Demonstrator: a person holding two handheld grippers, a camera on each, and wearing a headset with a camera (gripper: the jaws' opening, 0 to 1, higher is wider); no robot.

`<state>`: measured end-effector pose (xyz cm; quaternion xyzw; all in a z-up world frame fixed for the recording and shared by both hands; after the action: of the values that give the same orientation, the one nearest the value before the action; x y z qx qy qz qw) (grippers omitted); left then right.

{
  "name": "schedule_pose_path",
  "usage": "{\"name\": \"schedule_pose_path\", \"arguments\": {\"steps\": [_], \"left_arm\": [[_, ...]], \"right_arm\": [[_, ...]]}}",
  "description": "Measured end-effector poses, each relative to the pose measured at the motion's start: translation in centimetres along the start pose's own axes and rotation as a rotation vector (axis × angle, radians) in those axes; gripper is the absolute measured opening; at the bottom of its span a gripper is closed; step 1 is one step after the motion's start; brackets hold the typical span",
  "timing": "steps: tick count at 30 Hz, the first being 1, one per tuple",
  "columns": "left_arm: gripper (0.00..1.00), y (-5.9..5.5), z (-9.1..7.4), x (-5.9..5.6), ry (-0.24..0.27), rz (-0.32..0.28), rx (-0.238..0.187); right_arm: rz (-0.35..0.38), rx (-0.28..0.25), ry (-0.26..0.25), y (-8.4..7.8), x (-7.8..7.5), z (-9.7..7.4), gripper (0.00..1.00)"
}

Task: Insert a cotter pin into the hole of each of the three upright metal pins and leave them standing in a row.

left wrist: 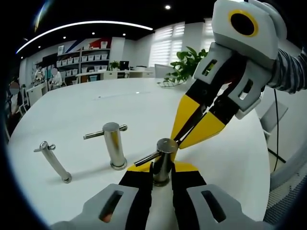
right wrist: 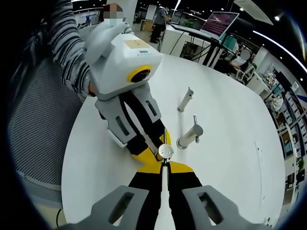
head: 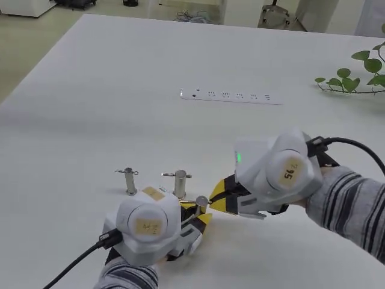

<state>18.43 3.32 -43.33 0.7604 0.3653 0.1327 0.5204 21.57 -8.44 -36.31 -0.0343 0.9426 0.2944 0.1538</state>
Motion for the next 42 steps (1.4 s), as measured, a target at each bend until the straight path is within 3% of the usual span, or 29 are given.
{"name": "schedule_pose_path", "arguments": {"steps": [14,24,32,42], "left_arm": [[0.14,0.1,0.0,0.0,0.001,-0.015,0.0],[0.31,-0.1,-1.2,0.0,-0.02,0.036,0.043],[0.39,0.1,-2.3,-0.2,-0.04,0.023,0.03],[0.45,0.7,-4.0,-0.2,-0.05,0.008,0.013]], "right_arm": [[0.06,-0.008,-0.024,-0.2,-0.1,0.0,0.03],[0.229,-0.056,0.002,0.1,-0.4,-0.1,0.11],[0.321,-0.05,0.036,0.1,-0.1,1.5,0.14],[0.332,-0.036,0.044,-0.1,0.1,2.9,0.1]]}}
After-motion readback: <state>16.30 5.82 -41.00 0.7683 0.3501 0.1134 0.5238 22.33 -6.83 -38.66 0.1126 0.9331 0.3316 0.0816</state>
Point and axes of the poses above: the centre of the closed fingertips' face, and the gripper's own axes: z roughly forward along the fingers, x roughly to its left, y roughly out of its top, the point moved 10 cm from there along -z, roughly backward along the fingers, and after that the axes turned 5 degrees about -y, right-handed, at the moved point
